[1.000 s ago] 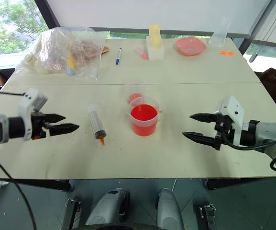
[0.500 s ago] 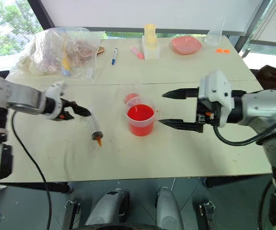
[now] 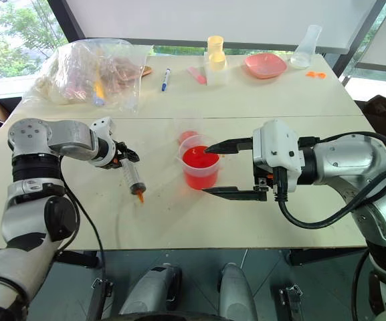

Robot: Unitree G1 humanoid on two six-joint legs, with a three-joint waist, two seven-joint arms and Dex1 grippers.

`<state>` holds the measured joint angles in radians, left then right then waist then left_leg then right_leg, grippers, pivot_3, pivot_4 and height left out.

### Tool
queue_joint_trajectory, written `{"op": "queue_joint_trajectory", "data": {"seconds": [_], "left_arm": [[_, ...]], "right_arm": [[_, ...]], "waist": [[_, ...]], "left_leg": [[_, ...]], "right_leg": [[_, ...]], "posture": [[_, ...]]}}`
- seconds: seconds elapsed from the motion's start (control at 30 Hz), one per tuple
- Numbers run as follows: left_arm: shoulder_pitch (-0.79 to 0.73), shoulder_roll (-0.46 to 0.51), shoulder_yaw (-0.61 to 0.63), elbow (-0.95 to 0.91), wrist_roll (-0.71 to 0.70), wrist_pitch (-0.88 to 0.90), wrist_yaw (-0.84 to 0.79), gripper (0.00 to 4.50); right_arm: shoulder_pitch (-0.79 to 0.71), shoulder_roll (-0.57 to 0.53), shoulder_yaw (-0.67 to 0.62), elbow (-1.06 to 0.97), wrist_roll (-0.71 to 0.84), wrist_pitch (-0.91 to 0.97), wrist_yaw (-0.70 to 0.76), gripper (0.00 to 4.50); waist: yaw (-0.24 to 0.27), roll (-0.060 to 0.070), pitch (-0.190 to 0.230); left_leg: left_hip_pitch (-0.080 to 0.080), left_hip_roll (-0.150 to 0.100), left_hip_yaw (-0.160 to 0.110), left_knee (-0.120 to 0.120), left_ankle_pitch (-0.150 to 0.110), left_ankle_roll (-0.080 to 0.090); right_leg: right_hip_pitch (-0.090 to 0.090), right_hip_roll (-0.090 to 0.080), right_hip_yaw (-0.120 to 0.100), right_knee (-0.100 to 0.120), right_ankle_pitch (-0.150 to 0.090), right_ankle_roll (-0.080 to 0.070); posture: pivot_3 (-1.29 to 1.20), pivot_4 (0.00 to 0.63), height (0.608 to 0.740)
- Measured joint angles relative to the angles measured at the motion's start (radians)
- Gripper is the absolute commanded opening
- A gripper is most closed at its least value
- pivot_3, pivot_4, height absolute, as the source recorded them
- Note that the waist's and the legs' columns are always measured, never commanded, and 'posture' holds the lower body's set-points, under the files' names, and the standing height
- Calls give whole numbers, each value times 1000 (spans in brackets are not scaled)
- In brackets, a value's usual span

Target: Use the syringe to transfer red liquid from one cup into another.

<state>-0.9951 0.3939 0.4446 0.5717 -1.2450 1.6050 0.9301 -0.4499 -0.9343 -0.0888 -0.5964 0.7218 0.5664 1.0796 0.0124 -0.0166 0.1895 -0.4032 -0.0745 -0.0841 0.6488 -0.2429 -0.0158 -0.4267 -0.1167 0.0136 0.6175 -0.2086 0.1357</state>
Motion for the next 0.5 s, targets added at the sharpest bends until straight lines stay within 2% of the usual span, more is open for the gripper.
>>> {"op": "queue_joint_trajectory", "data": {"seconds": [0.1, 0.2, 0.3, 0.33, 0.43, 0.5], "left_arm": [[13, -24, 27, -42, 12, 2, 16, 1464], [26, -20, 0, -98, 41, -6, -57, 1453], [8, 108, -232, -280, 160, -142, -438, 1453], [-35, 163, -297, -333, 214, -244, -626, 1453], [-159, 214, -312, -400, 262, -439, -980, 1453], [-164, 218, -316, -432, 296, -545, -1139, 1453]], "right_arm": [[4, -4, -6, 0, 7, 13, -6, 3476], [20, -10, -23, -1, 11, 27, -21, 3476], [43, -22, -83, 19, 32, 53, -46, 3476], [43, -22, -122, 38, 52, 70, -64, 3476], [35, -18, -205, 86, 86, 87, -117, 3476], [34, -18, -226, 107, 82, 82, -136, 3476]], "waist": [[1, 0, 0], [1, -2, 1], [0, -6, 4], [2, -6, 4], [2, -5, 3], [-1, 0, 0]], "left_leg": [[0, 0, 0, 0, 0, 0], [-1, 0, 0, 0, 0, 0], [-7, -1, 1, 0, 5, -9], [-7, -1, 2, 0, 5, -9], [-6, 1, 2, -2, 3, -6], [-3, 1, 4, -2, -1, 2]], "right_leg": [[0, 0, 0, 0, 0, 0], [-1, 0, 0, 0, 0, 0], [-6, 3, -1, -1, 2, -3], [-5, 2, -1, -2, 1, -3], [-3, 1, 0, -6, 1, -3], [-1, -1, 1, -7, 1, -2]], "posture": [[0, 150, 740], [0, 150, 740], [0, 150, 740], [0, 150, 740], [0, 150, 740], [0, 150, 740]]}}
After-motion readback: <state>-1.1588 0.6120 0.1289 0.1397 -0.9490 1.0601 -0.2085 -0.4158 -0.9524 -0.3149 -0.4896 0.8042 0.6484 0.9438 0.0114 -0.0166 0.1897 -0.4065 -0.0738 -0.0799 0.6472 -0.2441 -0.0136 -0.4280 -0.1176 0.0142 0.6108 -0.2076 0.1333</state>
